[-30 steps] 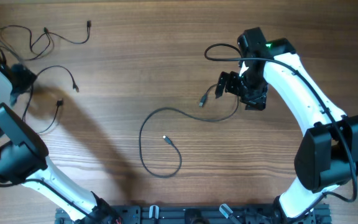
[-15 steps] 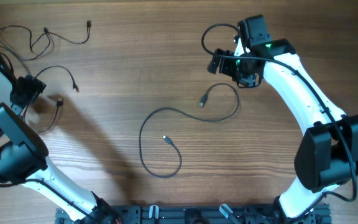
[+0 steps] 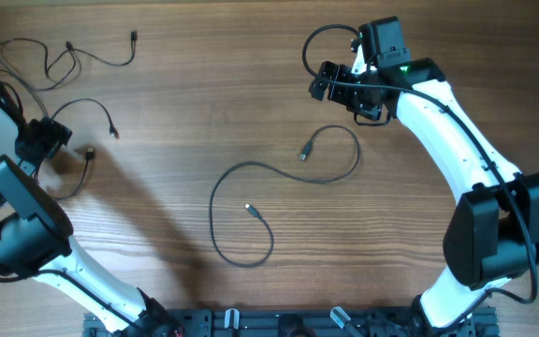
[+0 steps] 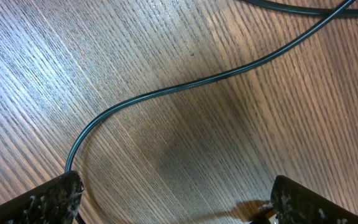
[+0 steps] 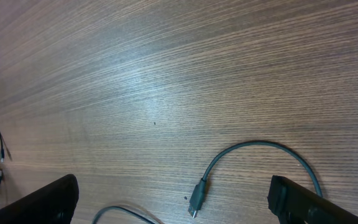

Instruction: Untangle cables

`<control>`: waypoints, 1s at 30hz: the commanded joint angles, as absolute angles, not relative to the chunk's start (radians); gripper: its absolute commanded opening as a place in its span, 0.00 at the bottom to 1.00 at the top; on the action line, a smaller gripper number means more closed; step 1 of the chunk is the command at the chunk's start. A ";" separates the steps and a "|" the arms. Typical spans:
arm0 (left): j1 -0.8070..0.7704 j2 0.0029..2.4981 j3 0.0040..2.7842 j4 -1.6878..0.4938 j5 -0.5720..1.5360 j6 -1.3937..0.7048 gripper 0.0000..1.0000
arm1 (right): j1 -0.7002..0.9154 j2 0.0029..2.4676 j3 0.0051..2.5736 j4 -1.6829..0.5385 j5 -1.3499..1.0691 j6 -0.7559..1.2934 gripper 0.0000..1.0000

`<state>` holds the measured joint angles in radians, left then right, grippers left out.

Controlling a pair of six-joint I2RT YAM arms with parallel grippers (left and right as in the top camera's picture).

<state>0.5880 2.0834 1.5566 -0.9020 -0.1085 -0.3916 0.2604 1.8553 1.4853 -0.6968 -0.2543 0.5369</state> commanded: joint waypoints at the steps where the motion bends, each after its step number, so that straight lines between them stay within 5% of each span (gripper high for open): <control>1: 0.593 2.053 1.556 -0.903 -0.125 -0.405 1.00 | 0.263 1.856 1.490 -0.693 -0.263 0.526 1.00; 30: 0.670 2.054 1.556 -0.986 -0.237 -0.532 1.00 | 0.263 1.856 1.490 -0.693 -0.263 0.527 1.00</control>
<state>0.6193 2.0834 1.5566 -0.9699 -0.1986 -0.4820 0.2604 1.8553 1.4853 -0.6968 -0.2543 0.5369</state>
